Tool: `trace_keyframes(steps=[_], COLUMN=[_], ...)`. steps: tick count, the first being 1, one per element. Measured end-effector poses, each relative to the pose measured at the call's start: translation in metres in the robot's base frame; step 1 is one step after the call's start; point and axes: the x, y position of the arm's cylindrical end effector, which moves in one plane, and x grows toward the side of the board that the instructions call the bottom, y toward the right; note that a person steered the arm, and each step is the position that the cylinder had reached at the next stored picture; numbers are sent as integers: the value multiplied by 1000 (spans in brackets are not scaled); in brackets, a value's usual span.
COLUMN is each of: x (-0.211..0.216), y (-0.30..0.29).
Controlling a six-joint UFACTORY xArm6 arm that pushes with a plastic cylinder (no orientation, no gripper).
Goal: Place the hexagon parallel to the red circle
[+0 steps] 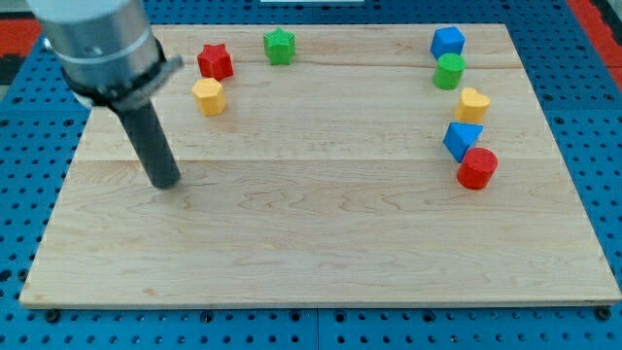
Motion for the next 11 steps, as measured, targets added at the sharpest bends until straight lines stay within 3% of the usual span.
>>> trace_keyframes(steps=[1,2,3,4,6,8,9,10,11], x=[-54,-90,-112,-124,-23,-76,-111,-48,7], y=[-6,12,-7,48,196,93,146,220,249])
